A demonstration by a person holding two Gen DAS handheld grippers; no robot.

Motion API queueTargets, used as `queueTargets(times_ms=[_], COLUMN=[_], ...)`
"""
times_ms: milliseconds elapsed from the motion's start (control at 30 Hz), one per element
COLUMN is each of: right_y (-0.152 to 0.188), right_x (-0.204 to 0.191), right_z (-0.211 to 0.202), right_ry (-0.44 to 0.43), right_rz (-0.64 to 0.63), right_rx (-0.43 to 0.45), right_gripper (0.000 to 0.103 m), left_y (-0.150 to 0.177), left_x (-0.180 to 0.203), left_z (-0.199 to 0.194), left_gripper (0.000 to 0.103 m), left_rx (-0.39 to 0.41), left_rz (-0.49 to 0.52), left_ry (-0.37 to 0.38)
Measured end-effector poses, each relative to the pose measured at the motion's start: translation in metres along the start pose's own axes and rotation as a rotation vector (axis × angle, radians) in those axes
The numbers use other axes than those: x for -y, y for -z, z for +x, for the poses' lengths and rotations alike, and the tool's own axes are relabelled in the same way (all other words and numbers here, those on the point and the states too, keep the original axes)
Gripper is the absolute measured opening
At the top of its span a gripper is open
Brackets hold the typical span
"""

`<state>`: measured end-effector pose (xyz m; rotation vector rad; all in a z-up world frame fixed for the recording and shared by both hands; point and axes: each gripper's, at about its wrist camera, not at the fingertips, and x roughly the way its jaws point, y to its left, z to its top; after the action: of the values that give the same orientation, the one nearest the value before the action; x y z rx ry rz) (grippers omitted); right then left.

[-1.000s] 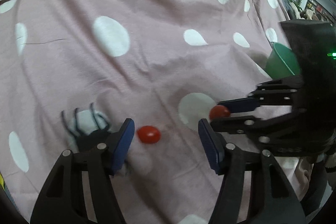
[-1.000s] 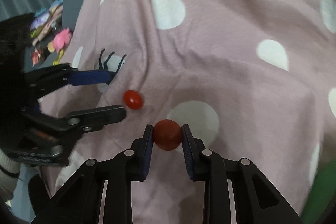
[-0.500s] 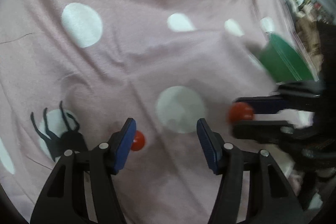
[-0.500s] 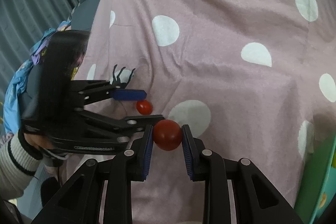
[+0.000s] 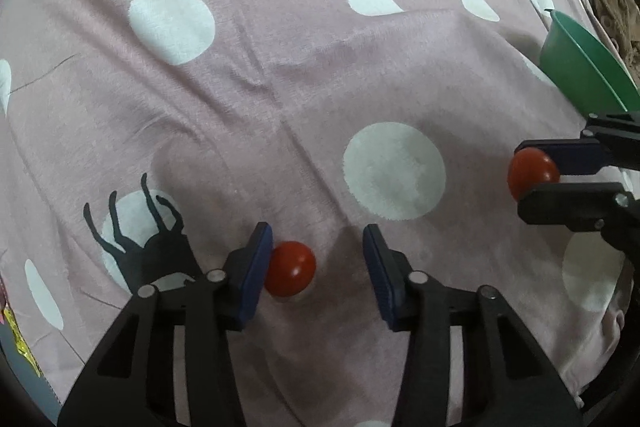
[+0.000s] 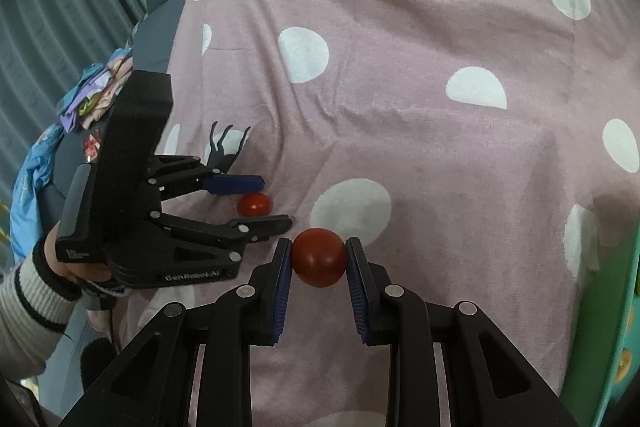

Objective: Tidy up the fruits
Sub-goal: 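Grasp a cherry tomato with the right tool while the left tool grasps the other, then carry both held cherry tomatoes over the green bowl with both tools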

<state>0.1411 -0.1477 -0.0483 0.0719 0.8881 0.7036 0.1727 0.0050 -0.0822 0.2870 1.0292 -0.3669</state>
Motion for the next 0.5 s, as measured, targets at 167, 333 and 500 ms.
queueTargets(times_ms=[167, 333, 500], right_y=[0.002, 0.002, 0.002], right_x=[0.001, 0.0, -0.001], right_z=[0.0, -0.002, -0.004], right_ry=[-0.001, -0.007, -0.009], right_rz=[0.006, 0.007, 0.004], right_rx=[0.0, 0.005, 0.005], right_gripper=[0.029, 0.029, 0.029], left_y=[-0.001, -0.006, -0.004], left_x=[-0.003, -0.001, -0.002], left_z=[0.001, 0.008, 0.01], left_gripper=[0.039, 0.031, 0.023], left_rx=[-0.02, -0.049, -0.047], left_rz=[0.082, 0.162, 0.22], left_ry=[-0.003, -0.047, -0.071])
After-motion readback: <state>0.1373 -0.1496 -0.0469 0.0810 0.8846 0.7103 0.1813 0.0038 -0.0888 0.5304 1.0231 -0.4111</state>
